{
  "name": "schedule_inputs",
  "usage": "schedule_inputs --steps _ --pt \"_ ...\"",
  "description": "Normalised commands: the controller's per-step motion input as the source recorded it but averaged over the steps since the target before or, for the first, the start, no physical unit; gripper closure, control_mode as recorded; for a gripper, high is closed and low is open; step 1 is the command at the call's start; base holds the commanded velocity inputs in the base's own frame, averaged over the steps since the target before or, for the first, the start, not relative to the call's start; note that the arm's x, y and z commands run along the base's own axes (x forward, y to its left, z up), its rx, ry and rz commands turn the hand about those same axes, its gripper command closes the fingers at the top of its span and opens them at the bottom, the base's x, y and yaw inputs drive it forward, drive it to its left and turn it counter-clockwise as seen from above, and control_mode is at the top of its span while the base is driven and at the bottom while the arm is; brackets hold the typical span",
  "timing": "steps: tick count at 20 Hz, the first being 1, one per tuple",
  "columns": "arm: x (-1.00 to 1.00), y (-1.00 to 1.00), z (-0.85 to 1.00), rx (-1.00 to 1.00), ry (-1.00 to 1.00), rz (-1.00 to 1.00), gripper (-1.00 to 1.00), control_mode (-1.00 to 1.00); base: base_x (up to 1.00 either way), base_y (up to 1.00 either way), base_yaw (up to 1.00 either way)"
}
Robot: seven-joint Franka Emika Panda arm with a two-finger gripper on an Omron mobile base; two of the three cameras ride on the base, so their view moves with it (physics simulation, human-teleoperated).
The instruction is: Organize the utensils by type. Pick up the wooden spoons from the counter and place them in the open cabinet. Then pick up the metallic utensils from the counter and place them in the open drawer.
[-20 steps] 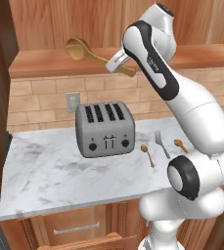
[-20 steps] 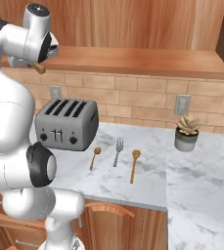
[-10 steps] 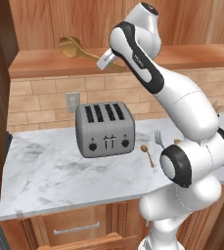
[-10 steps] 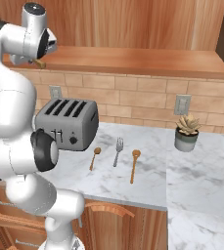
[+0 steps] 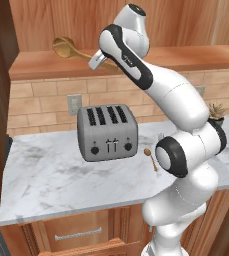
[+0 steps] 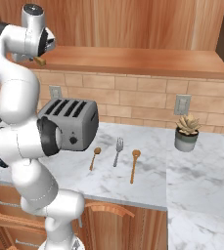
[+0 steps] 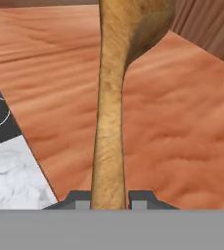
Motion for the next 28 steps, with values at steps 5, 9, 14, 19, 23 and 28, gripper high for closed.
schedule_inputs --steps 5,9,14,19,23,28 --pt "0.36 0.18 0.00 0.00 -0.01 0.00 1.00 -1.00 0.00 0.00 0.00" --pt "0.32 0.18 0.00 0.00 0.00 0.00 1.00 -1.00 0.00 0.00 0.00" --pt "0.28 0.22 0.00 0.00 0.00 0.00 1.00 -1.00 0.00 0.00 0.00" --pt "0.25 0.20 0.00 0.00 0.00 0.00 1.00 -1.00 0.00 0.00 0.00" --pt "0.31 0.22 0.00 0.00 0.00 0.00 1.00 -1.00 0.00 0.00 0.00" --pt "0.21 0.19 0.00 0.00 0.00 0.00 -1.00 -1.00 0.00 0.00 0.00"
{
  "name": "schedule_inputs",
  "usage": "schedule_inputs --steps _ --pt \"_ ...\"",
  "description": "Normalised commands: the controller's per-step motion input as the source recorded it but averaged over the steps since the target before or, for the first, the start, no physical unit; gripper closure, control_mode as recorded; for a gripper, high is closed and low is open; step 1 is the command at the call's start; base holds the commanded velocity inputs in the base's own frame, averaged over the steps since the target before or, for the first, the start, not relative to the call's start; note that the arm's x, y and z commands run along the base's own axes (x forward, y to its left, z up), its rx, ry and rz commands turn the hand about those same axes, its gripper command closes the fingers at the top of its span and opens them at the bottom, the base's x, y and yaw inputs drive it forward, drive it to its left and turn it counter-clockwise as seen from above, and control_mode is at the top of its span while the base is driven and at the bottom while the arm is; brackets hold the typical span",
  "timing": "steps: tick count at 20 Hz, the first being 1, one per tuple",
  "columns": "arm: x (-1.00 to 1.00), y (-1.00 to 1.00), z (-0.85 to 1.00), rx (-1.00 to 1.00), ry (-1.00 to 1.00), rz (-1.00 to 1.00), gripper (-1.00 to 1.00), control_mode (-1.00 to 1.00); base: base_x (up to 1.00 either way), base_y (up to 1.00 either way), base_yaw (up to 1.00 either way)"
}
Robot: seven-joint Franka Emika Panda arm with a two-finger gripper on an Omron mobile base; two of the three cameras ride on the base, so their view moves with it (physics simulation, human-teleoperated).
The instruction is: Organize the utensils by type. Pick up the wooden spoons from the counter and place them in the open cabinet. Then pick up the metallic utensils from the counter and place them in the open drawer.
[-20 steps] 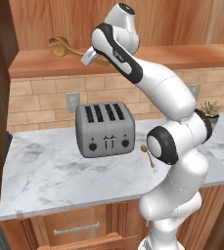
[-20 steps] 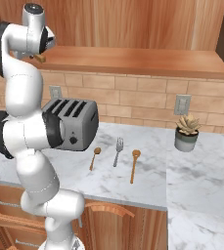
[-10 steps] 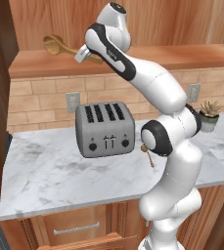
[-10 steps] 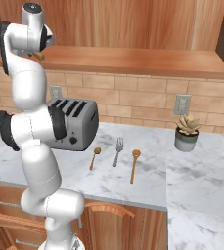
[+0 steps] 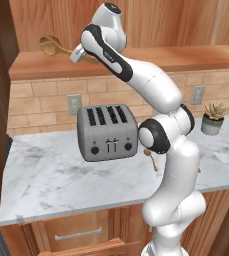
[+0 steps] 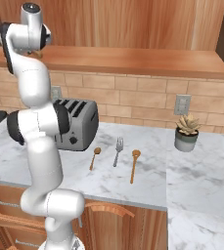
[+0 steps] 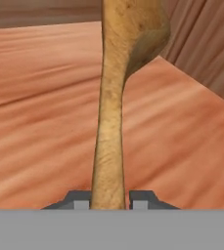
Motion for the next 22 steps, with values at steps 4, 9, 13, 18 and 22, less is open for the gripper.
schedule_inputs --steps 4,9,13,18,22 --pt "0.00 0.00 0.00 0.00 -0.02 0.00 -1.00 -1.00 0.00 0.00 0.00" --pt "0.00 0.00 0.00 0.00 0.00 0.00 -1.00 -1.00 0.00 0.00 0.00" --pt "-0.17 0.00 0.00 0.00 -0.04 0.00 -1.00 -1.00 0.00 0.00 0.00" --pt "-0.42 -0.16 0.00 0.01 -0.01 0.00 -1.00 -1.00 0.00 0.00 0.00" --pt "-0.62 -0.19 -0.01 0.01 -0.01 0.00 -1.00 -1.00 0.00 0.00 0.00"
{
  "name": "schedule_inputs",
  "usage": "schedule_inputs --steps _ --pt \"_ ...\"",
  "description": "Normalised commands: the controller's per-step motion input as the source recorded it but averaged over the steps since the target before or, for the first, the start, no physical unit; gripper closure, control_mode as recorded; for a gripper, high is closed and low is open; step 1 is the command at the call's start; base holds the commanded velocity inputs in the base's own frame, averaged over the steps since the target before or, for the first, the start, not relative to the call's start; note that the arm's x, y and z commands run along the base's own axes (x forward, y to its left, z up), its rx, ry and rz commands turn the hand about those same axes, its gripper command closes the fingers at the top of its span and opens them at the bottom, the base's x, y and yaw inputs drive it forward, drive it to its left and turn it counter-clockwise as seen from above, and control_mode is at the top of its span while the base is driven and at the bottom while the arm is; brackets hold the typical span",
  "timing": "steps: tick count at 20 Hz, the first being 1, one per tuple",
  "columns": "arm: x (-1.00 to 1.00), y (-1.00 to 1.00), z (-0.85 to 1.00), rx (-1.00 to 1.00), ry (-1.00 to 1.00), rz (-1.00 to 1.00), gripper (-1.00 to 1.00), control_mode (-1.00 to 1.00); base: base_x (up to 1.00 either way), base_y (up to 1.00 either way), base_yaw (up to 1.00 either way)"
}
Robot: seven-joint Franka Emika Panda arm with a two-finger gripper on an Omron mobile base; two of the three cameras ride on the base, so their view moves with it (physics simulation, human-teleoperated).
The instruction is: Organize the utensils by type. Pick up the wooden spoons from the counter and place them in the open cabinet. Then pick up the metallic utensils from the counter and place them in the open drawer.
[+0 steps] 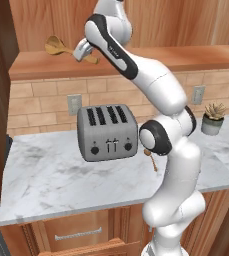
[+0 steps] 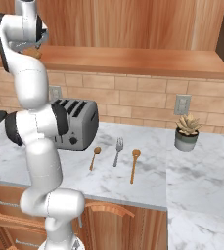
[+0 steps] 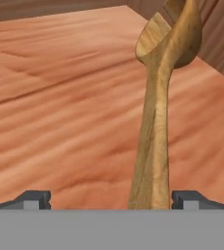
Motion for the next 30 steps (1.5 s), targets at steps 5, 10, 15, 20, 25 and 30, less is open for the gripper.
schedule_inputs --steps 5,10,15,20,25,30 --pt "-0.83 -0.31 -0.01 0.07 -0.01 0.00 -1.00 -1.00 0.00 0.00 0.00" --pt "-0.96 -0.31 -0.19 0.11 0.00 0.00 -1.00 -1.00 0.00 0.00 0.00" --pt "-1.00 -0.31 -0.18 0.12 -0.01 -0.02 -1.00 -1.00 0.00 0.00 0.00" --pt "-1.00 -0.31 -0.05 0.02 -0.13 -0.04 -1.00 -1.00 0.00 0.00 0.00" --pt "-0.94 -0.40 0.10 0.00 -0.06 -0.10 -1.00 -1.00 0.00 0.00 0.00" --pt "-0.56 -0.42 0.07 0.00 0.08 -0.13 -1.00 -1.00 0.00 0.00 0.00"
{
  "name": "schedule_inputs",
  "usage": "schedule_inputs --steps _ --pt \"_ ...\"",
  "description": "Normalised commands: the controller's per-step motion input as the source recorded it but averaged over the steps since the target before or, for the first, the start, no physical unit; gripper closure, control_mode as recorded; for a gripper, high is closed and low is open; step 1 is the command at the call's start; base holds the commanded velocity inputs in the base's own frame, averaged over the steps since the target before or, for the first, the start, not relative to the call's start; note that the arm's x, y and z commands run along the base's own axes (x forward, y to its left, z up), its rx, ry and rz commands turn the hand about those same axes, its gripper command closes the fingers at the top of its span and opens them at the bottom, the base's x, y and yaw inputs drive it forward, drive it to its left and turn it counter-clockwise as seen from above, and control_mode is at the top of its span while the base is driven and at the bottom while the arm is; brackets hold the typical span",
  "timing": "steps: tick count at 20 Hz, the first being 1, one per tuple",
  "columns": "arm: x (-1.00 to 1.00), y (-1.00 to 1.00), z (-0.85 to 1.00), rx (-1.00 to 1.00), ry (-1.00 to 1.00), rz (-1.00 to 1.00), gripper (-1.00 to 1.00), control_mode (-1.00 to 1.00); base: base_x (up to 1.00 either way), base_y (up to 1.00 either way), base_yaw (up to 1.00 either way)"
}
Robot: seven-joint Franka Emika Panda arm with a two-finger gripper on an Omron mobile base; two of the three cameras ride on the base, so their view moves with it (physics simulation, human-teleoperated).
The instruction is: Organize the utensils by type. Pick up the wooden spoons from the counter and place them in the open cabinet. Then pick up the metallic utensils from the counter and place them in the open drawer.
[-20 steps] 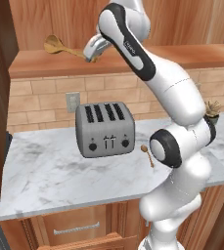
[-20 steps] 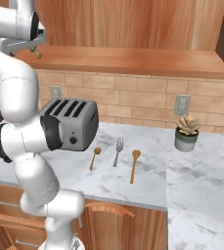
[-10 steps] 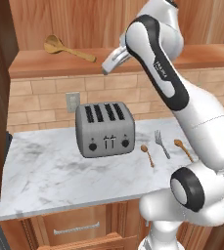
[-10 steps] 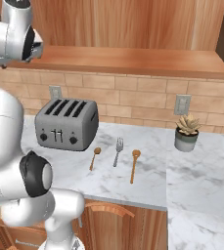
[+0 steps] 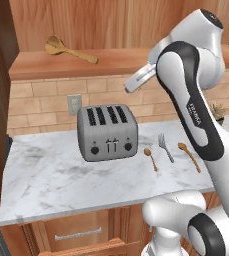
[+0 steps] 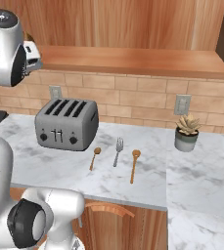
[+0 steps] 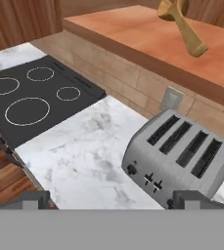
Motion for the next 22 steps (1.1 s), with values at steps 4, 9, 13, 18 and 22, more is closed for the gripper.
schedule_inputs --steps 4,9,13,18,22 --pt "-0.12 -0.40 0.00 -0.01 0.10 -0.09 -1.00 -1.00 0.00 0.00 0.00" --pt "-0.01 -0.47 -0.08 0.00 0.00 0.00 -1.00 -1.00 0.00 0.00 0.00" --pt "-0.22 -0.52 -0.10 -0.08 0.03 -0.06 -1.00 -1.00 0.00 0.00 0.00" --pt "-0.16 -0.50 -0.14 -0.13 0.11 -0.19 -1.00 -1.00 0.00 0.00 0.00" --pt "-0.07 -0.51 -0.22 -0.18 0.10 -0.22 -1.00 -1.00 0.00 0.00 0.00"
